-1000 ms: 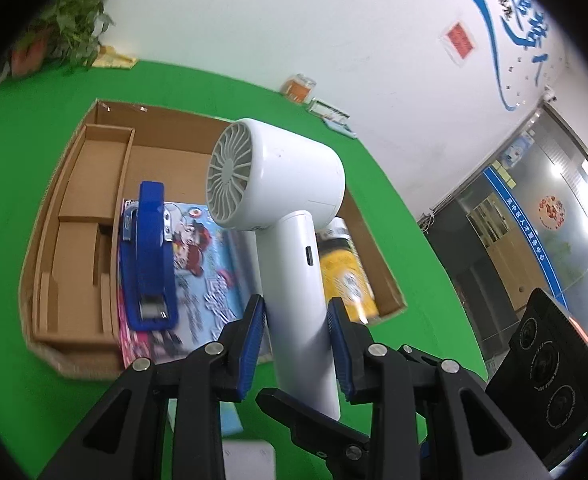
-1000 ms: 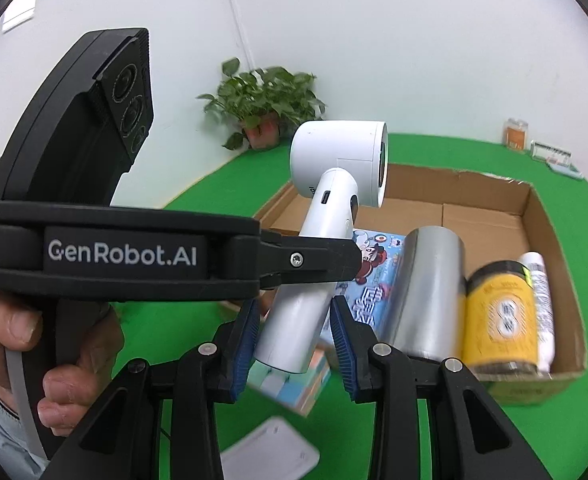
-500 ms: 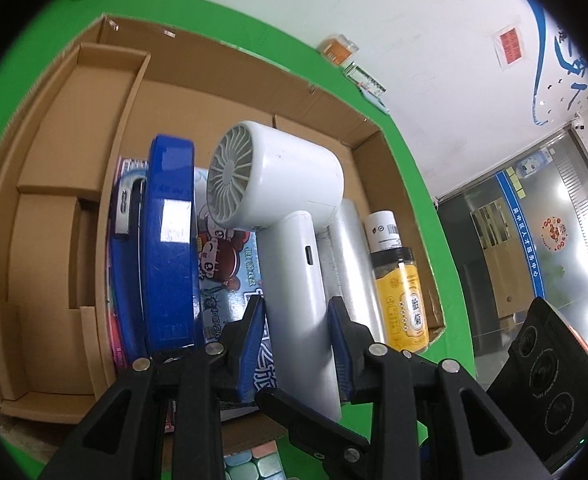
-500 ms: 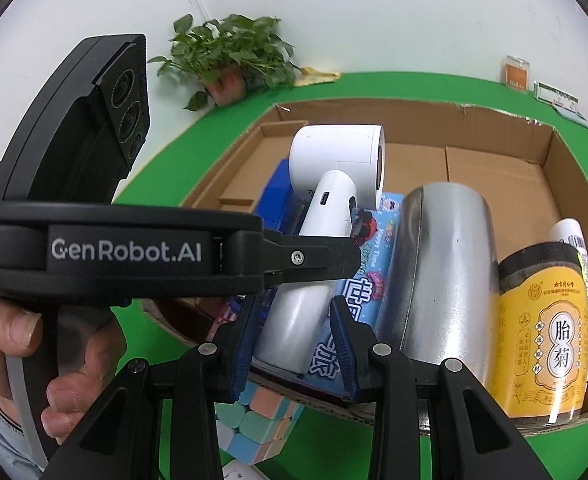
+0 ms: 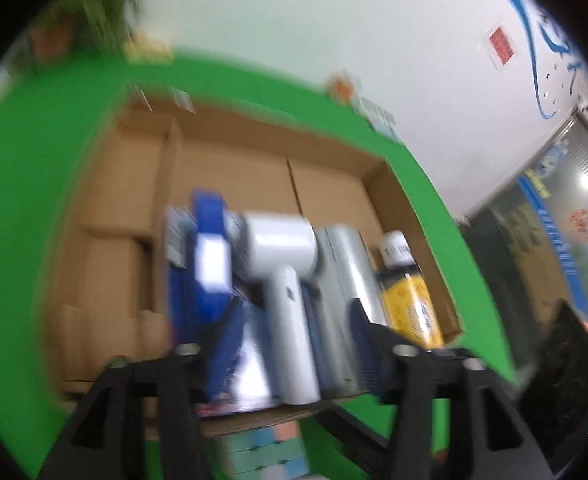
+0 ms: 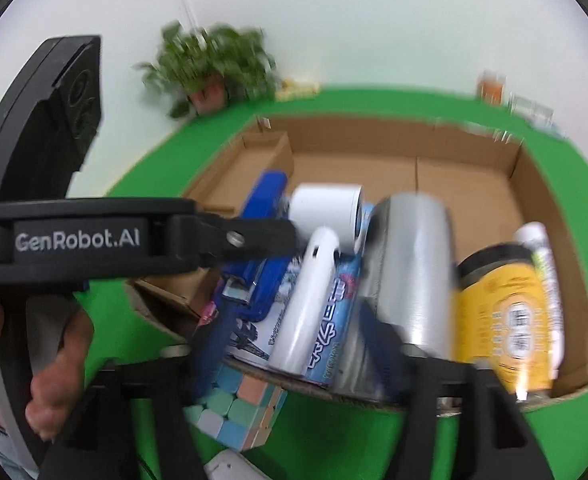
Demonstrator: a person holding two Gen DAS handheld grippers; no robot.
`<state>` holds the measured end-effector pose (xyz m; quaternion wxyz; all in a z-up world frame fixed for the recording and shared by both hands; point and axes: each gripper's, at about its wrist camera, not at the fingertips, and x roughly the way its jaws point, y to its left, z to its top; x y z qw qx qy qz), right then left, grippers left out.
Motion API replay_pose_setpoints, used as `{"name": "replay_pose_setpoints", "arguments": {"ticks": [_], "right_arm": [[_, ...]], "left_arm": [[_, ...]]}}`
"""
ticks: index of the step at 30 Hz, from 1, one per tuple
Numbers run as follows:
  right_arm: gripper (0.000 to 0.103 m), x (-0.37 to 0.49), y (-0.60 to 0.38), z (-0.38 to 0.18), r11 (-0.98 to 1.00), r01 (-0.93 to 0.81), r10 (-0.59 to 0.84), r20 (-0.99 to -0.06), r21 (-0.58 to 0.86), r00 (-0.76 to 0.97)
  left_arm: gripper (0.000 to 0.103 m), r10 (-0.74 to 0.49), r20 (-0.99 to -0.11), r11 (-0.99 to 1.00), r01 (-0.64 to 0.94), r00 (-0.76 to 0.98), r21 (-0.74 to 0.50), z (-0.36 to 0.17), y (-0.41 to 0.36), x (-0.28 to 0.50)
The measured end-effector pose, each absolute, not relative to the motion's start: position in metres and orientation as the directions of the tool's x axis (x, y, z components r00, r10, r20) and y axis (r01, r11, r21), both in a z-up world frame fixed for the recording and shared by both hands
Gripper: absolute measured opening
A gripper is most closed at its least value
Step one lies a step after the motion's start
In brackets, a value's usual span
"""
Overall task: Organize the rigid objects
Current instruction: 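Open the right tool and withdraw it from the hair dryer, then move the right tool to the white rectangular case and grasp it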
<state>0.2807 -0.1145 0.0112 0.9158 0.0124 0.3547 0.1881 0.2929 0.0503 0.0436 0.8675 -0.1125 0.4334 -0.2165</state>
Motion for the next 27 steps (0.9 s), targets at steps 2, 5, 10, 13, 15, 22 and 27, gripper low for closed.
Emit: {"name": "replay_pose_setpoints", "arguments": {"ticks": [2, 5, 10, 13, 15, 22, 27], "right_arm": [[0.103, 0.244, -0.120, 0.018, 0.937, -0.337, 0.331, -0.523, 0.088, 0.785], [0.102, 0.215, -0.124, 0.010, 0.934, -0.347, 0.338, -0.500, 0.079, 0.797], [0.102, 0.173, -0.134, -0.011, 0.939, -0.332, 0.329, -0.526, 0.092, 0.784], [0.102, 0.147, -0.140, -0.020, 0.931, -0.349, 0.347, -0.548, 0.104, 0.761], [0.102, 0.133, -0.140, -0.029, 0.918, -0.380, 0.375, -0.567, 0.114, 0.733], [0.102, 0.087, -0.133, -0.063, 0.866, -0.464, 0.461, -0.662, 0.188, 0.591], [0.102, 0.077, -0.131, -0.073, 0.849, -0.484, 0.478, -0.695, 0.211, 0.537]], "left_arm": [[0.090, -0.313, -0.590, 0.950, 0.235, 0.744, -0.208, 0.069, 0.057, 0.251], [0.102, -0.169, -0.414, 0.984, 0.179, 0.895, -0.013, 0.085, 0.058, 0.188], [0.102, -0.177, -0.488, 0.979, 0.206, 0.855, 0.006, 0.063, 0.059, 0.142], [0.102, -0.199, -0.587, 0.974, 0.224, 0.785, -0.031, 0.042, 0.060, 0.136], [0.102, -0.206, -0.640, 0.973, 0.225, 0.741, -0.053, 0.031, 0.060, 0.139], [0.102, -0.401, -0.763, 0.916, 0.210, 0.506, -0.342, -0.036, 0.081, 0.126], [0.091, -0.457, -0.820, 0.889, 0.215, 0.346, -0.404, -0.067, 0.069, 0.123]]}}
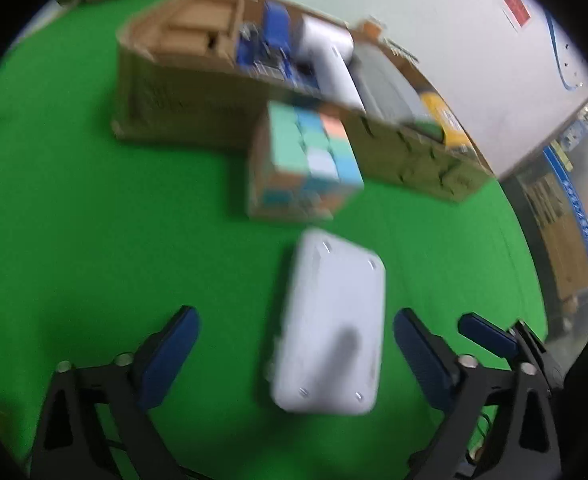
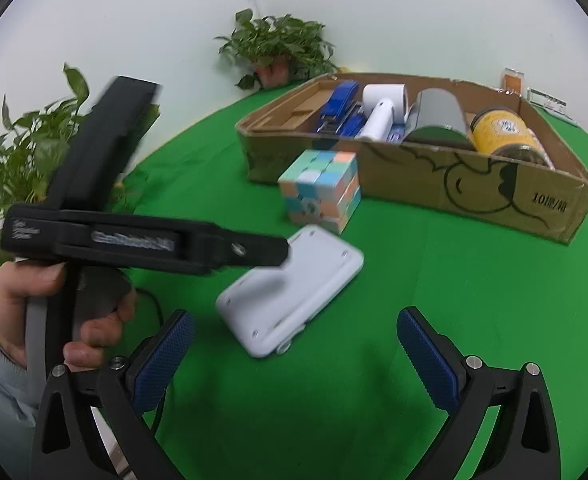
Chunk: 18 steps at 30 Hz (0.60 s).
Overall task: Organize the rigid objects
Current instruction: 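Move the right tool to the white rectangular case and grasp it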
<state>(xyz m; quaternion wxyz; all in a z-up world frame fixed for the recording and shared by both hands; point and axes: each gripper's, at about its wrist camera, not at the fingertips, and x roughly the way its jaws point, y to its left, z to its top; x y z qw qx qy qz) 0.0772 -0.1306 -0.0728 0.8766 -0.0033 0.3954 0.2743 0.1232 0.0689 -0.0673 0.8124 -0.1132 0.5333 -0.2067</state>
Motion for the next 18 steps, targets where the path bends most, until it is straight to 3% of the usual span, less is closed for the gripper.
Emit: {"name": "replay_pose_setpoints", "arguments": {"ticks": [7, 9, 10, 14, 18], "right_arm": [[0.102, 0.062, -0.149, -0.079, 0.862, -0.455, 0.462, -0.716, 0.224, 0.524], [0.102, 0.063, -0.156, -0.079, 0.873, -0.433, 0.449, -0.719, 0.226, 0.530], [0.102, 0.063, -0.160, -0.079, 0.878, -0.422, 0.442, -0.722, 0.227, 0.532], [0.102, 0.062, -0.161, -0.076, 0.892, -0.397, 0.418, -0.725, 0.215, 0.547], [0.100, 0.071, -0.147, -0.075, 0.888, -0.422, 0.410, -0.731, 0.182, 0.546]], "left_arm": [[0.089, -0.609, -0.759, 0.780, 0.345, 0.228, -0.522, -0.067, 0.032, 0.104], [0.078, -0.647, -0.738, 0.744, 0.374, 0.193, -0.554, -0.065, 0.025, 0.100], [0.077, -0.651, -0.734, 0.741, 0.376, 0.195, -0.557, -0.064, 0.025, 0.101], [0.077, -0.664, -0.701, 0.745, 0.307, 0.261, -0.592, -0.057, 0.040, 0.111], [0.077, -0.606, -0.745, 0.796, 0.199, 0.280, -0.572, -0.070, 0.047, 0.121]]}}
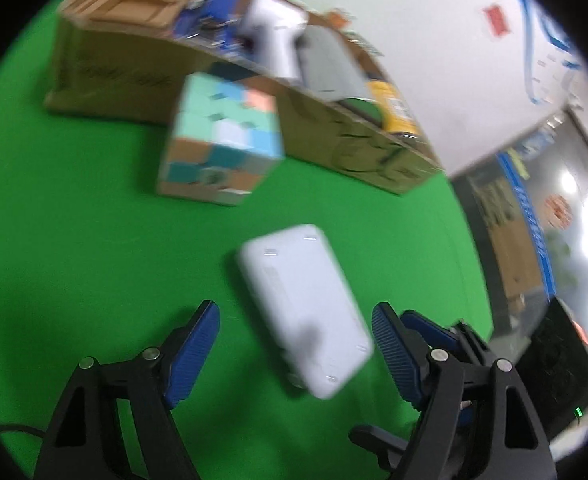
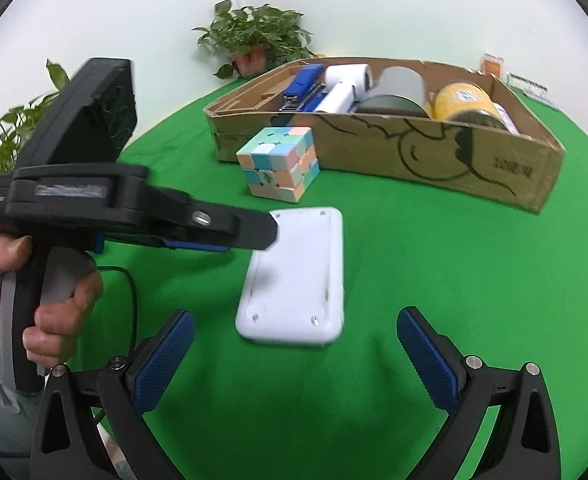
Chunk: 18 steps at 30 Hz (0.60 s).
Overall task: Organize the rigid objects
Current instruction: 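Move the right tool to the white rectangular case and grasp it, then lift the white case and carry it over the box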
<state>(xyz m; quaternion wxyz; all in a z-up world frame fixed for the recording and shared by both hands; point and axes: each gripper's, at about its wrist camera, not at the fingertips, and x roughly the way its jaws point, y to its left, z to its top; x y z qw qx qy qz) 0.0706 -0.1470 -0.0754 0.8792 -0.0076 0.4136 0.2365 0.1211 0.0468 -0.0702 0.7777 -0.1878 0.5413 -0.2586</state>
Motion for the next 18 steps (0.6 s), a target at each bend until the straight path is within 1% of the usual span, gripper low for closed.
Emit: {"name": "replay_pose_setpoints", "arguments": {"ticks": [3, 5, 6, 7, 8, 9, 10, 11, 12, 15, 17, 18], "right_arm": [[0.098, 0.080, -0.132, -0.082, 0.879, -0.447, 0.407, -0.752, 0.168, 0.519], [0.097, 0.081, -0.117, -0.086, 0.882, -0.465, 0.351, -0.767, 0.077, 0.537], [0.094, 0.081, -0.112, -0.089, 0.876, -0.478, 0.349, -0.773, 0.068, 0.530], [0.093, 0.082, -0.109, -0.093, 0.876, -0.477, 0.347, -0.783, 0.074, 0.517], [0.092, 0.084, -0.108, -0.096, 0.879, -0.467, 0.351, -0.788, 0.092, 0.506], [0.087, 0.085, -0.108, -0.098, 0.883, -0.457, 0.350, -0.793, 0.103, 0.498], [0.081, 0.086, -0.107, -0.100, 0.893, -0.441, 0.332, -0.796, 0.092, 0.506], [0.076, 0.085, -0.105, -0.100, 0.898, -0.434, 0.316, -0.794, 0.074, 0.519], [0.073, 0.083, -0.103, -0.100, 0.904, -0.424, 0.292, -0.795, 0.049, 0.531], [0.069, 0.082, -0.102, -0.099, 0.909, -0.416, 0.276, -0.795, 0.033, 0.540], [0.068, 0.082, -0.106, -0.098, 0.911, -0.408, 0.290, -0.791, 0.056, 0.539], [0.068, 0.082, -0.108, -0.097, 0.914, -0.401, 0.295, -0.790, 0.069, 0.538]], "left_arm": [[0.077, -0.626, -0.728, 0.778, 0.171, 0.281, -0.604, -0.076, 0.052, 0.119], [0.077, -0.649, -0.713, 0.759, 0.172, 0.264, -0.627, -0.078, 0.051, 0.117], [0.077, -0.652, -0.711, 0.757, 0.173, 0.263, -0.630, -0.079, 0.051, 0.117], [0.076, -0.651, -0.712, 0.758, 0.174, 0.265, -0.628, -0.079, 0.050, 0.118], [0.070, -0.647, -0.715, 0.761, 0.176, 0.265, -0.624, -0.079, 0.048, 0.118], [0.065, -0.646, -0.716, 0.762, 0.173, 0.263, -0.624, -0.082, 0.052, 0.122], [0.055, -0.651, -0.715, 0.758, 0.166, 0.256, -0.631, -0.084, 0.052, 0.124], [0.048, -0.656, -0.712, 0.754, 0.162, 0.251, -0.637, -0.086, 0.047, 0.125], [0.046, -0.661, -0.708, 0.749, 0.162, 0.248, -0.642, -0.086, 0.048, 0.124], [0.045, -0.644, -0.718, 0.764, 0.173, 0.264, -0.621, -0.085, 0.046, 0.123], [0.036, -0.615, -0.740, 0.788, 0.183, 0.273, -0.588, -0.084, 0.045, 0.122], [0.035, -0.617, -0.736, 0.787, 0.185, 0.278, -0.589, -0.085, 0.046, 0.120]]}}
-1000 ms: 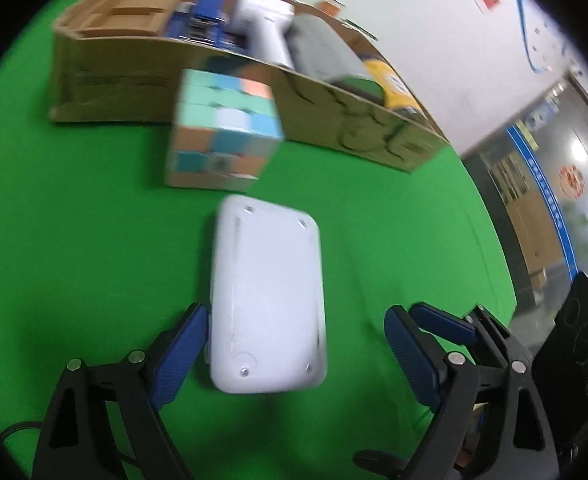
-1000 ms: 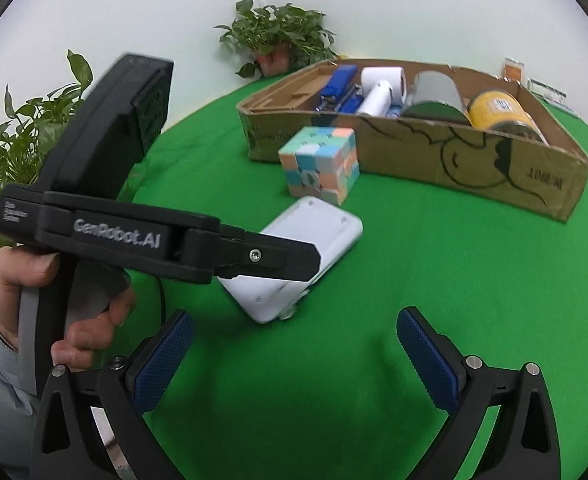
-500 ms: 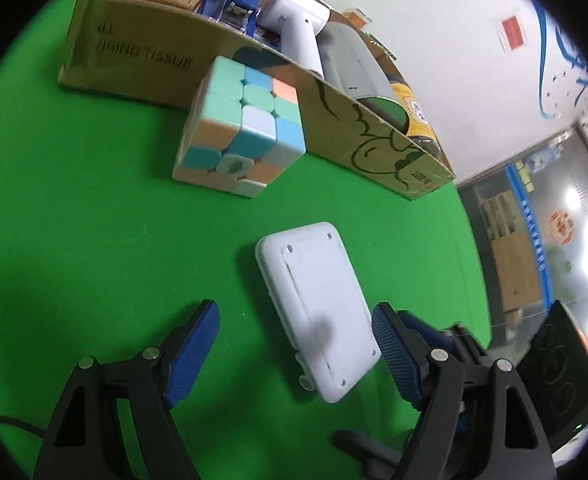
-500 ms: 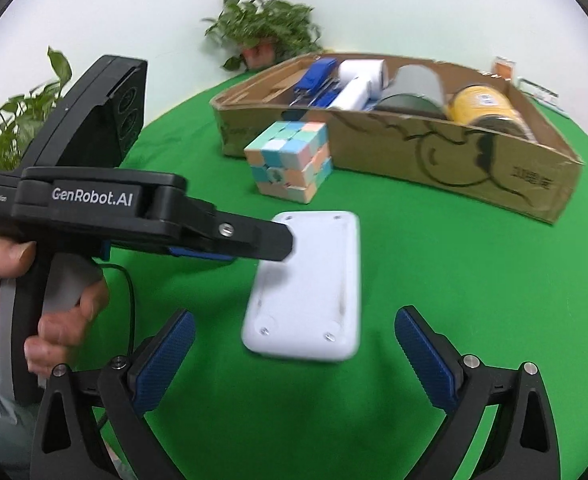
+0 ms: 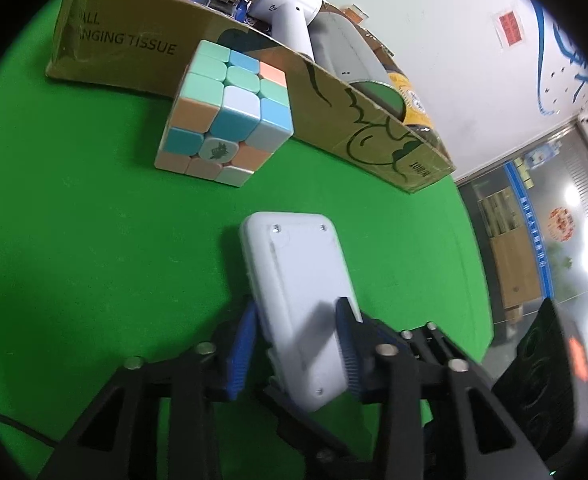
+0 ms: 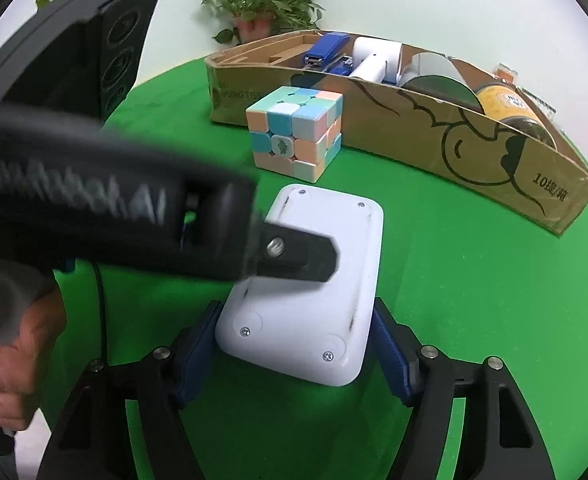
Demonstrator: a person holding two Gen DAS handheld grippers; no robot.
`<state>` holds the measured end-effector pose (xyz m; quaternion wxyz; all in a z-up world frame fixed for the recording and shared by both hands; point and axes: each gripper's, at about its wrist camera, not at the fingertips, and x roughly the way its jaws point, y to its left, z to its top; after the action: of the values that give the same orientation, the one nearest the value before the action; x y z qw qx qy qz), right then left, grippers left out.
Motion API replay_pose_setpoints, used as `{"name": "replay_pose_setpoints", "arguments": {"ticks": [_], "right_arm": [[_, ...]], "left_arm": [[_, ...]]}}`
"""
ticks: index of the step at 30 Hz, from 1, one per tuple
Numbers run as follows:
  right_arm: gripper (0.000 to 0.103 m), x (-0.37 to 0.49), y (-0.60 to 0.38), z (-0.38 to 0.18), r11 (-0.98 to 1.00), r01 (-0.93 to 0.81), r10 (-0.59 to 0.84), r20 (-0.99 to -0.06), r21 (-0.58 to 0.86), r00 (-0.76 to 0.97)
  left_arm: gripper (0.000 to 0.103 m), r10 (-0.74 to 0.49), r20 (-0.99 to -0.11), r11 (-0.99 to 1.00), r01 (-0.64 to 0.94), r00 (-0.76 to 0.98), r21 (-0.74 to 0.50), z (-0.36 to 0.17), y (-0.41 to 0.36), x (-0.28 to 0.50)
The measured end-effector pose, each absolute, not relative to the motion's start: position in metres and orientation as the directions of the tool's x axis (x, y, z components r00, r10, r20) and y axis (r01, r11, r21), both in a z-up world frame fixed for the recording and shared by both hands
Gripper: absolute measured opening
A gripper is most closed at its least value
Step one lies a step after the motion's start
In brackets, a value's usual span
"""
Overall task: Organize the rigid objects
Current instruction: 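Lift the white case and carry it over the box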
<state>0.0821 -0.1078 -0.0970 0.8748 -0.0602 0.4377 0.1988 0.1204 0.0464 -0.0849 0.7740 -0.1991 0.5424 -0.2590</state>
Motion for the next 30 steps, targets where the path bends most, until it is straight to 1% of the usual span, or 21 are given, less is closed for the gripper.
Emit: {"name": "replay_pose_setpoints", "arguments": {"ticks": [2, 7, 14, 20, 23, 30], "right_arm": [[0.068, 0.080, -0.112, -0.094, 0.918, -0.384, 0.313, -0.784, 0.103, 0.536], [0.068, 0.069, -0.115, -0.074, 0.915, -0.391, 0.330, -0.747, 0.102, 0.577], [0.068, 0.053, -0.123, -0.014, 0.914, -0.401, 0.340, -0.647, 0.058, 0.682], [0.068, 0.051, -0.121, 0.024, 0.910, -0.414, 0.349, -0.578, 0.022, 0.737], [0.068, 0.055, -0.119, 0.035, 0.908, -0.419, 0.355, -0.558, 0.014, 0.750], [0.068, 0.079, -0.108, 0.049, 0.908, -0.420, 0.347, -0.545, -0.010, 0.763]], "left_arm": [[0.033, -0.621, -0.730, 0.783, 0.185, 0.284, -0.594, -0.083, 0.049, 0.118], [0.030, -0.636, -0.691, 0.770, 0.220, 0.343, -0.599, -0.055, 0.056, 0.104], [0.030, -0.642, -0.615, 0.764, 0.315, 0.458, -0.563, 0.007, 0.053, 0.086], [0.029, -0.629, -0.575, 0.775, 0.361, 0.524, -0.519, 0.045, 0.049, 0.081], [0.029, -0.624, -0.561, 0.779, 0.375, 0.543, -0.503, 0.055, 0.048, 0.085], [0.029, -0.627, -0.545, 0.775, 0.380, 0.557, -0.505, 0.061, 0.051, 0.108]]}}
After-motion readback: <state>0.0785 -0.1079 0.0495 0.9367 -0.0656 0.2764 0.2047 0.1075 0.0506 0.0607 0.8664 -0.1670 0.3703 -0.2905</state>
